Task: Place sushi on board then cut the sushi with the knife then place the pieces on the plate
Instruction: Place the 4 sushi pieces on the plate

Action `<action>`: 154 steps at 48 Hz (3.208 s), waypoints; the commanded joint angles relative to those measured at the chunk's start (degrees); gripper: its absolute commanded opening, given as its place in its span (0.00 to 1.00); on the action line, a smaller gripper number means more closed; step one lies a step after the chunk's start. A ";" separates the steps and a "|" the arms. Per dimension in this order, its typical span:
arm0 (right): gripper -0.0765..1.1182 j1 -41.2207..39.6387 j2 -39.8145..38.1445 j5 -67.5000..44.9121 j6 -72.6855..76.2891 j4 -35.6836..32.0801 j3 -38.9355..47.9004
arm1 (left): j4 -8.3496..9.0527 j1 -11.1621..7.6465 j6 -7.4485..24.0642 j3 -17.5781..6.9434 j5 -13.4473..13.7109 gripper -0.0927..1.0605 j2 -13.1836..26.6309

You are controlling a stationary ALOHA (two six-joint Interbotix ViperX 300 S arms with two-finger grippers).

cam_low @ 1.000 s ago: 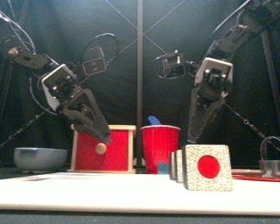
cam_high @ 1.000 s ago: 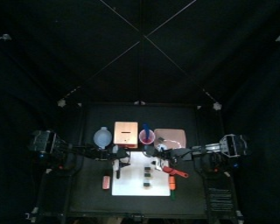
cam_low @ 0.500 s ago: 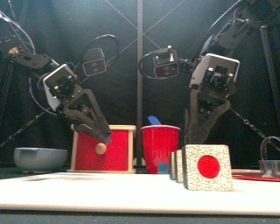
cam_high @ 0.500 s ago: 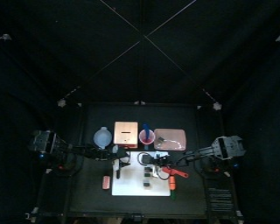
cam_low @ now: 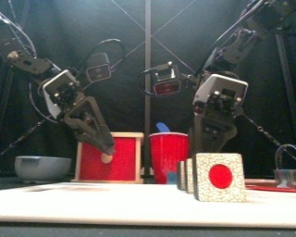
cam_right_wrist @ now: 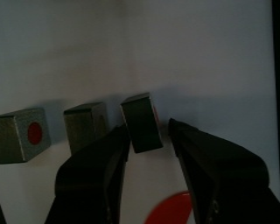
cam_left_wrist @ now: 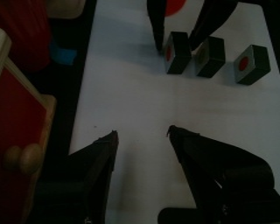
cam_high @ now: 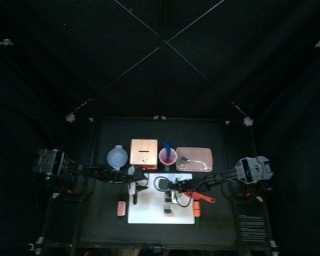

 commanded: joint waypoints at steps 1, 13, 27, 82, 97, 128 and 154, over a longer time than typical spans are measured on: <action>0.52 -0.26 -2.81 -1.14 0.44 0.62 -0.70 | -0.09 0.18 0.00 -0.53 -0.26 0.83 -0.26; 0.53 -4.92 -11.69 0.97 2.29 1.49 5.19 | -0.09 0.18 -0.09 -0.35 -0.26 0.83 -0.18; 0.53 -17.93 -22.32 6.94 2.37 1.85 13.18 | -0.09 0.18 -0.09 -0.26 0.26 0.83 -0.26; 0.74 -33.05 -23.29 12.83 1.85 -4.13 13.27 | -0.70 0.70 -0.09 -0.09 0.35 0.83 0.00; 0.74 -10.11 -24.79 6.06 2.29 -3.25 10.28 | -0.88 0.62 -0.09 -0.18 0.26 0.83 -0.09; 0.75 6.59 -8.09 -7.56 2.11 -1.49 3.08 | -2.11 0.18 -0.09 -0.26 0.26 0.83 -0.09; 0.68 5.36 -1.05 -6.24 2.29 0.53 -0.35 | -2.11 0.09 -0.09 0.26 0.35 0.83 -0.09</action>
